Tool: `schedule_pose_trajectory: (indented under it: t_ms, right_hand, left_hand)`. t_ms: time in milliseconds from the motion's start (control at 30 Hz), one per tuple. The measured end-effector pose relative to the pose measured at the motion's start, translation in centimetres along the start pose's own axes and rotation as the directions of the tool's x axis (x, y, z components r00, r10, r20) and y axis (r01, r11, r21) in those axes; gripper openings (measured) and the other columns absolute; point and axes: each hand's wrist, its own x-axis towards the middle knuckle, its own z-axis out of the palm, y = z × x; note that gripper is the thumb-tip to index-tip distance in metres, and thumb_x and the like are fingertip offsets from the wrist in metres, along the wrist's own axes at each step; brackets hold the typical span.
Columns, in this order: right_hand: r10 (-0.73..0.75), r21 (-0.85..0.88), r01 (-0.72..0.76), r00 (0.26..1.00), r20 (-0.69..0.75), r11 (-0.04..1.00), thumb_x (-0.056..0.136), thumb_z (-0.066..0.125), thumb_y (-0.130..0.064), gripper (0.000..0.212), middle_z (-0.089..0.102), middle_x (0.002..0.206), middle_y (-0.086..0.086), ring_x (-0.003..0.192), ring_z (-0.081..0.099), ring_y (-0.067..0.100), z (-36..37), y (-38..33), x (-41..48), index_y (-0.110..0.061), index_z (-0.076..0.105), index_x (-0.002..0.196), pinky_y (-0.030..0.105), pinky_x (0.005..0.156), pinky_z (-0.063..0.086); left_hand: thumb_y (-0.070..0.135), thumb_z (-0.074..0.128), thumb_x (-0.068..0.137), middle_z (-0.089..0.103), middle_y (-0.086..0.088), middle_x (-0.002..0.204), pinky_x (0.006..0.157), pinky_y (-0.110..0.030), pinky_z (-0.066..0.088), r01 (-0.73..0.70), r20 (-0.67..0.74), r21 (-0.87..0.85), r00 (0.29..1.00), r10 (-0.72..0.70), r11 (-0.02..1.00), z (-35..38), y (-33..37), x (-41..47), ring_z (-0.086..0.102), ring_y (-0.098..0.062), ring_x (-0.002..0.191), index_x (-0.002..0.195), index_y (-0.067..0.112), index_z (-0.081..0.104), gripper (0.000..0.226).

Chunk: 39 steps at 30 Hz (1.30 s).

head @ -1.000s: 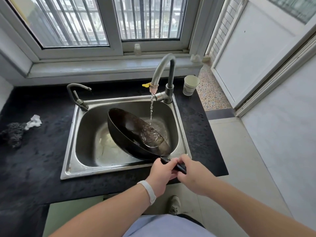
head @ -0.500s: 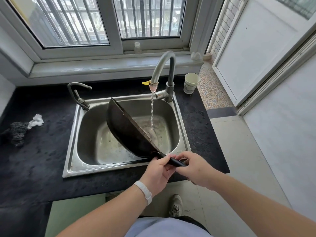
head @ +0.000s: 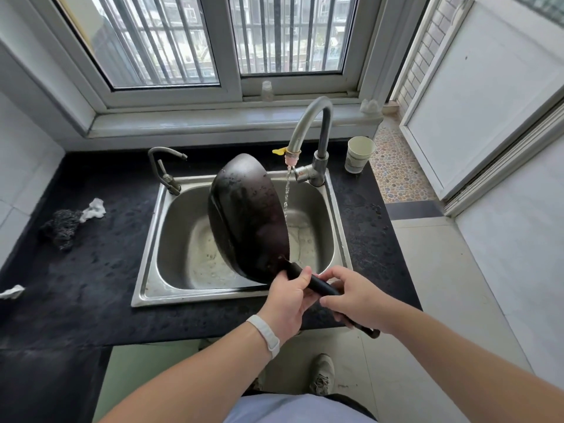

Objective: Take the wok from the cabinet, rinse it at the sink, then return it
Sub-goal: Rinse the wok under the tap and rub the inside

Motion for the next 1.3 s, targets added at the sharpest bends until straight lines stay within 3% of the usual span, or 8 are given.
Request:
schedule_pose_trajectory:
  t_ms: [133, 233, 333, 500, 833, 1033, 1167, 1300]
  right_hand:
    - [-0.091, -0.379, 0.078, 0.996, -0.019, 0.922, 0.099, 0.057, -0.026, 0.025, 0.067, 0.087, 0.000, 0.065, 0.061, 0.014, -0.2, 0.0, 0.0, -0.028, 0.052, 0.123, 0.029, 0.059, 0.052]
    - [-0.153, -0.538, 0.091, 0.986, -0.071, 0.838, 0.100, 0.052, -0.031, 0.022, 0.069, 0.091, 0.000, 0.073, 0.064, 0.019, 0.1, -0.2, 0.3, -0.027, 0.051, 0.122, 0.043, 0.072, 0.056]
    - [-0.152, -0.488, 0.101, 0.986, -0.067, 0.867, 0.095, 0.056, -0.028, 0.023, 0.069, 0.085, 0.002, 0.069, 0.066, 0.024, 0.2, -0.1, 0.5, -0.025, 0.053, 0.118, 0.048, 0.070, 0.058]
    - [-0.103, -0.334, 0.089, 0.994, -0.023, 0.938, 0.092, 0.062, -0.020, 0.033, 0.068, 0.080, -0.002, 0.066, 0.071, 0.027, -0.9, 0.2, 0.3, -0.033, 0.055, 0.122, 0.038, 0.059, 0.062]
    - [-0.135, -0.291, 0.117, 0.990, -0.043, 0.950, 0.093, 0.061, -0.014, 0.038, 0.070, 0.085, 0.006, 0.056, 0.066, 0.016, -1.8, 0.0, 0.2, -0.032, 0.059, 0.127, 0.023, 0.053, 0.057]
    - [-0.139, -0.210, 0.126, 0.989, -0.048, 0.970, 0.093, 0.059, -0.014, 0.037, 0.068, 0.083, 0.013, 0.050, 0.062, 0.014, -1.6, -0.2, 1.1, -0.032, 0.060, 0.125, 0.043, 0.052, 0.060]
    - [-0.141, -0.168, 0.133, 0.989, -0.040, 0.977, 0.093, 0.055, -0.010, 0.039, 0.062, 0.067, 0.002, 0.045, 0.058, 0.010, -1.8, -0.9, 1.5, -0.030, 0.061, 0.126, 0.039, 0.051, 0.057]
    - [-0.149, -0.146, 0.143, 0.989, -0.024, 0.979, 0.092, 0.058, -0.010, 0.041, 0.063, 0.069, 0.002, 0.048, 0.059, 0.012, -2.2, -1.6, 2.1, -0.030, 0.060, 0.128, 0.041, 0.053, 0.057]
  left_hand:
    - [0.011, 0.057, 0.099, 0.065, -0.019, 0.106, 0.077, -0.035, 0.062, -0.038, -0.068, 0.035, 0.997, 0.040, 0.999, 0.5, 0.1, 0.1, 0.072, -0.030, 0.094, 0.121, -0.004, 0.050, 0.027]
    - [0.013, 0.060, 0.098, 0.066, -0.017, 0.108, 0.075, -0.033, 0.061, -0.058, -0.099, 0.056, 0.993, 0.063, 0.997, 0.9, 0.6, 0.2, 0.072, -0.025, 0.093, 0.121, -0.004, 0.053, 0.030]
    - [0.014, 0.061, 0.097, 0.066, -0.018, 0.114, 0.082, -0.039, 0.061, -0.047, -0.108, 0.074, 0.993, 0.055, 0.996, 1.2, 0.9, 0.2, 0.072, -0.027, 0.096, 0.119, 0.000, 0.054, 0.027]
    - [0.013, 0.059, 0.099, 0.067, -0.014, 0.115, 0.093, -0.042, 0.058, -0.034, -0.086, 0.098, 0.995, 0.043, 0.995, 1.5, 0.7, -0.1, 0.073, -0.024, 0.095, 0.118, 0.007, 0.053, 0.021]
    - [0.010, 0.049, 0.103, 0.065, -0.018, 0.123, 0.088, -0.041, 0.058, -0.041, -0.004, -0.016, 0.999, 0.041, 0.999, 1.7, 0.7, 0.0, 0.069, -0.028, 0.107, 0.120, 0.008, 0.053, 0.018]
    - [0.013, 0.048, 0.103, 0.065, -0.017, 0.122, 0.087, -0.041, 0.058, -0.052, -0.002, -0.001, 0.999, 0.052, 0.999, 1.6, 1.8, 0.6, 0.069, -0.029, 0.109, 0.126, 0.011, 0.052, 0.023]
    - [0.013, 0.049, 0.103, 0.065, -0.017, 0.123, 0.087, -0.040, 0.059, -0.053, -0.010, 0.012, 0.999, 0.053, 0.999, 1.6, 2.5, 1.0, 0.068, -0.029, 0.111, 0.126, 0.010, 0.052, 0.024]
    - [0.012, 0.050, 0.103, 0.064, -0.019, 0.125, 0.085, -0.040, 0.059, -0.060, -0.013, -0.010, 0.998, 0.060, 0.998, 1.5, 3.1, 1.4, 0.067, -0.030, 0.112, 0.130, 0.009, 0.050, 0.027]
